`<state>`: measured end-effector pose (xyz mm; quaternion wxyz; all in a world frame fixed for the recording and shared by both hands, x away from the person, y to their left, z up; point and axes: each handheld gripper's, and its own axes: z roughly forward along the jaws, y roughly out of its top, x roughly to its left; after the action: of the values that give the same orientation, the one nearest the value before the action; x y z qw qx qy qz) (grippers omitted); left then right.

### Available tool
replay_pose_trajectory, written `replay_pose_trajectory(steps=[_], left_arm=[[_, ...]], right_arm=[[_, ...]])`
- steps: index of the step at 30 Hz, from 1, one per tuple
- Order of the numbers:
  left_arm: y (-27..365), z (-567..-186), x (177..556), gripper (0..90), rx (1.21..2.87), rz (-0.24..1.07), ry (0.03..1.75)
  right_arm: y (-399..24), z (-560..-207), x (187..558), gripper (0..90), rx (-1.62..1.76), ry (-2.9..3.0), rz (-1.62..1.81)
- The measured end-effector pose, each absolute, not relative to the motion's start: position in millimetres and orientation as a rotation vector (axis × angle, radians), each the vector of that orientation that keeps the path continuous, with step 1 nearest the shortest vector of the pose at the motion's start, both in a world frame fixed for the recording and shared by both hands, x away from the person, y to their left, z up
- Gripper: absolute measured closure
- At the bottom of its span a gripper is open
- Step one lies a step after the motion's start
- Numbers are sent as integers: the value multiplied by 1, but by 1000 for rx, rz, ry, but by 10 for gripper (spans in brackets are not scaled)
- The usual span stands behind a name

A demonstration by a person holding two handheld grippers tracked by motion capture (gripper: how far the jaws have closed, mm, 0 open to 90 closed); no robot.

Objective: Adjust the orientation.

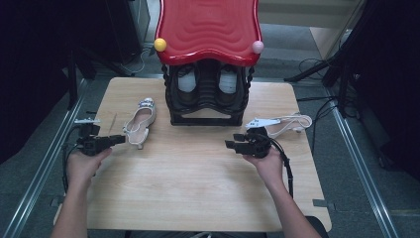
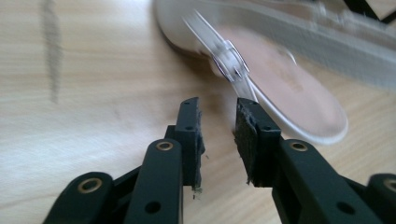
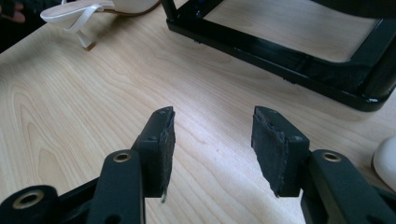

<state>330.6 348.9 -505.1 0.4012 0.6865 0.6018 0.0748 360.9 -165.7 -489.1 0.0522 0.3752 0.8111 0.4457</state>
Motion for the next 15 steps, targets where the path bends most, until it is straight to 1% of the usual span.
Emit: replay_pose_trajectory(steps=[4, 8, 15], left_arm=[[353, -494, 337, 657, 1697, 189, 1526], [349, -481, 347, 589, 1701, 205, 1523], [340, -472, 363, 568, 1693, 226, 1524]], right_arm=[[-168, -490, 357, 506, 1144, 2462, 1348], [-171, -491, 354, 506, 1157, 2467, 1324], [-182, -492, 346, 506, 1181, 2436, 1314]])
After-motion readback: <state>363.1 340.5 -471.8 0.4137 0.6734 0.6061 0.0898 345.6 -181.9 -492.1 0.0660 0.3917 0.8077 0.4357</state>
